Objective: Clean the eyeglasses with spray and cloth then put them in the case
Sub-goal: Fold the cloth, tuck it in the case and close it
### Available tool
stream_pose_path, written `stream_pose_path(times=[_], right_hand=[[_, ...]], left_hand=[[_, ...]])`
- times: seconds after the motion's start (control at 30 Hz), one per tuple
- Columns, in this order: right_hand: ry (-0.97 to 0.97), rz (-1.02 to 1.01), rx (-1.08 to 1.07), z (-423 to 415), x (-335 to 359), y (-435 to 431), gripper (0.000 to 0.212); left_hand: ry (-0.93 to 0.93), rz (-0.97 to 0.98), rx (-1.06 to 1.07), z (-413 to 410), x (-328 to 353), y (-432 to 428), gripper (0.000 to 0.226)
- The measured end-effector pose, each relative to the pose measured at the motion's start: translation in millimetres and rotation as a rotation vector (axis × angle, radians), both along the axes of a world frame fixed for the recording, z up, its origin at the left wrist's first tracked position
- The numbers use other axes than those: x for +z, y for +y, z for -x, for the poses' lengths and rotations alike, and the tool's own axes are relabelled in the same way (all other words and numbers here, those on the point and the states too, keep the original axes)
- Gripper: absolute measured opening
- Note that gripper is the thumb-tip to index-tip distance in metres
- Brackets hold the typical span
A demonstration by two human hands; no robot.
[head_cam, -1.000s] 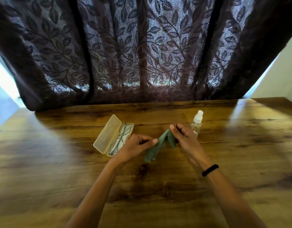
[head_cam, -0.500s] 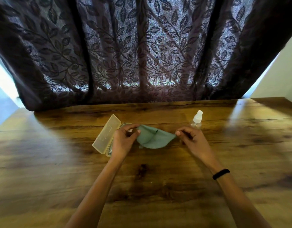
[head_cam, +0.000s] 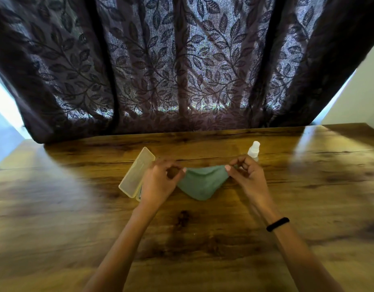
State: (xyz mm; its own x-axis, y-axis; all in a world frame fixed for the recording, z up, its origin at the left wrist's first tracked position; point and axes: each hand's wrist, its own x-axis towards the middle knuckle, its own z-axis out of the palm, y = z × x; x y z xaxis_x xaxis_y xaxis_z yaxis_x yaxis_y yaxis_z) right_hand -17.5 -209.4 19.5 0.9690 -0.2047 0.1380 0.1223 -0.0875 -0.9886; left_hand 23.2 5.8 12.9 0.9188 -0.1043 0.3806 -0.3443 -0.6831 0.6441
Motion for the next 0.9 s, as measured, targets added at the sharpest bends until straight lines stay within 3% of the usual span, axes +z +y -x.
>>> stream_pose_path(times=[0.07, 0.17, 0.23, 0.3, 0.43, 0.63, 0.9], right_hand=[[-0.024, 0.065, 0.062, -3, 6, 4, 0.017], [-0.072, 0.251, 0.213, -9, 17, 12, 0.018], [-0.112, 0.363, 0.290, -12, 22, 18, 0.015], [-0.145, 0.441, 0.325, -14, 25, 21, 0.017], [-0.161, 0.399, 0.302, -13, 29, 20, 0.021], [-0.201, 0.387, 0.186, -11, 34, 14, 0.026], [-0.208, 0.389, -0.011, -12, 39, 2, 0.021]], left_hand=[[-0.126, -0.077, -0.019, 1, 4, -5, 0.023], [-0.142, -0.018, -0.272, -5, 13, -14, 0.041], [0.088, 0.107, -0.512, -6, 21, -24, 0.058], [0.310, 0.235, -0.658, -8, 25, -32, 0.060], [0.348, 0.229, -0.634, -18, 26, -31, 0.029], [0.380, 0.130, -0.569, -21, 25, -20, 0.007], [0.466, -0.170, -0.507, -23, 20, 3, 0.015]])
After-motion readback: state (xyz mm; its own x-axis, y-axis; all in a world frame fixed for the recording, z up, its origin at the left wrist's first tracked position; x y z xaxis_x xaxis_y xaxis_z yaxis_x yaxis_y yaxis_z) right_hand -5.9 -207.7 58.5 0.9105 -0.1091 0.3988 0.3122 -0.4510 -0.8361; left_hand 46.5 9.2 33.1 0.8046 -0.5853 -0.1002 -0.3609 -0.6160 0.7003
